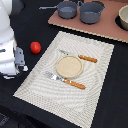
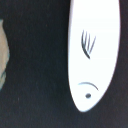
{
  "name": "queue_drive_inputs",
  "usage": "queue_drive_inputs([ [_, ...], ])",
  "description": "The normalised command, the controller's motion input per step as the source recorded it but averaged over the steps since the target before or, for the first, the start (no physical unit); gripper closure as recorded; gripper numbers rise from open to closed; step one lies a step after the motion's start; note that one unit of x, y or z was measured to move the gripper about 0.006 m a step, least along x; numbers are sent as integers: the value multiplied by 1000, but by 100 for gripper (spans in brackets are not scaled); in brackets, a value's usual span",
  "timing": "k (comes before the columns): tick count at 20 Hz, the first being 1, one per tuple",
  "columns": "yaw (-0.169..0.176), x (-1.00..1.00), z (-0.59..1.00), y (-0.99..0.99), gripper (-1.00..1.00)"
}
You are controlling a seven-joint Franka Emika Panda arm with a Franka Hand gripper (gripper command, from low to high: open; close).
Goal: Place the pan onto the stove and place the fish and sausage into the pan.
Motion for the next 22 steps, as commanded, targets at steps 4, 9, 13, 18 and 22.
queue_drive_inputs([
  [4, 0, 137, -264, -70, 100],
  [9, 0, 75, -217, -103, 100],
  [13, 0, 56, -210, -119, 100],
  [18, 5, 82, -198, -61, 100],
  [22, 50, 94, 746, 123, 100],
])
